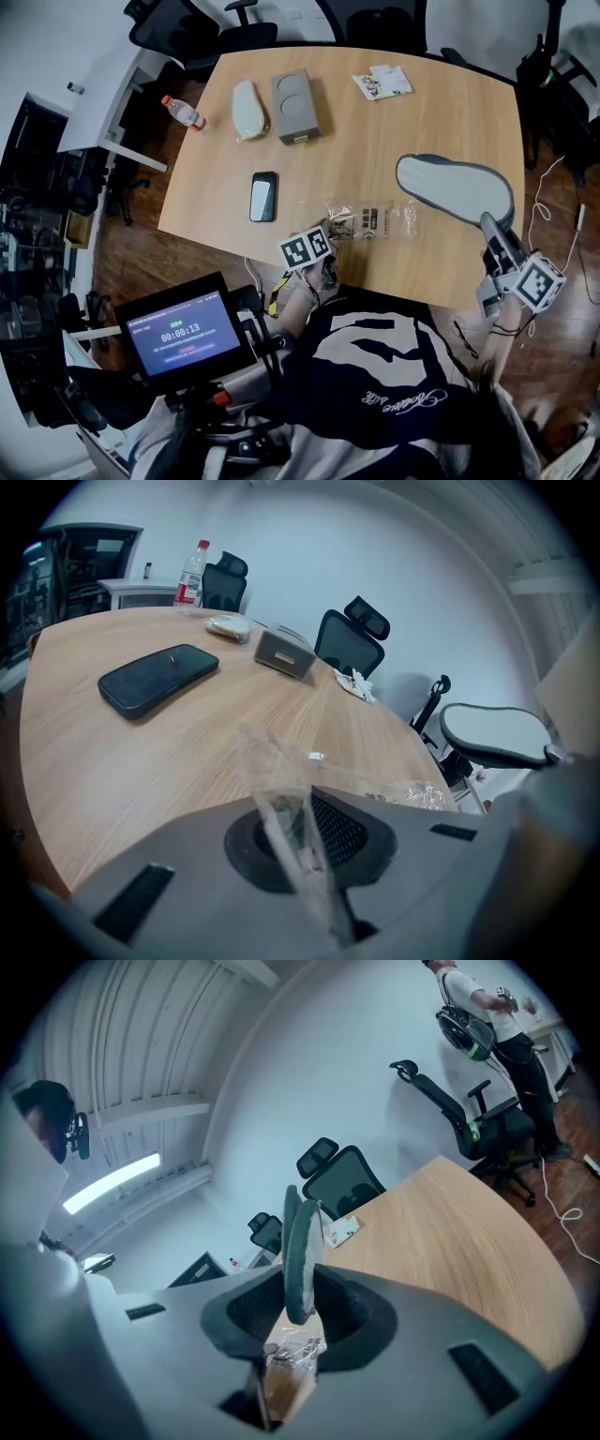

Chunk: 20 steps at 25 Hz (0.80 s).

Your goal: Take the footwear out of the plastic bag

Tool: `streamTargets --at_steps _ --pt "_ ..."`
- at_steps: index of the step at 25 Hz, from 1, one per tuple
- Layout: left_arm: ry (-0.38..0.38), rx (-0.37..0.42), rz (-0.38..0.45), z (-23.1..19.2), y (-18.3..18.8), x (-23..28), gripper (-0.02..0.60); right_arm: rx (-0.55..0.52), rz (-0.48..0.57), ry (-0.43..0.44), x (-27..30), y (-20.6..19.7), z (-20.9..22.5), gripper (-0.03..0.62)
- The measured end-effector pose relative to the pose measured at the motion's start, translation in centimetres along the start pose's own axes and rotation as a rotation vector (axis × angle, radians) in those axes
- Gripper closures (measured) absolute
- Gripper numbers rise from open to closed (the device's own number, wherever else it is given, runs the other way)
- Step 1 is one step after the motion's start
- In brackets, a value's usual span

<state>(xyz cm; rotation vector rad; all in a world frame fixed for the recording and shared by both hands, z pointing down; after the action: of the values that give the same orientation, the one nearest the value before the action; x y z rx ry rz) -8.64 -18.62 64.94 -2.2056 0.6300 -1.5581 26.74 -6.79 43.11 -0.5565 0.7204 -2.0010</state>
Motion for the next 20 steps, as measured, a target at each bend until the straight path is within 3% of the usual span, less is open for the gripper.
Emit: streamTargets --at_steps 5,12,20 --pt "-0.027 0.013 -0.010 1.6 -0.4 0.5 0.577 0.037 -0.061 0.042 2.7 -2.6 -0.5 0.502" --pt "-0.105 -0.039 -0.016 4.7 -0.9 1.2 0.578 0.120 -0.097 0.098 5.1 -5.9 -0.7 0.502" --pt "-0.195 -0.193 -0.038 7.9 -2.4 1.8 0.577 0.302 -0.035 0.215 7.6 -9.6 -0.8 0.502"
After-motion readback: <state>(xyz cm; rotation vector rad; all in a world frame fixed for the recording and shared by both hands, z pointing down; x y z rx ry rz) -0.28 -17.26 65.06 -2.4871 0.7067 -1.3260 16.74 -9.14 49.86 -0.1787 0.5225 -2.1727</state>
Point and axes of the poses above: the fingertips, and each gripper's own axes: x forward along the fingers, z to its right, y out of its top, the point moved 3 cm from there along -x, backward along the fingers, and after that the axes turned 11 degrees about y, right-handed, at the moved point
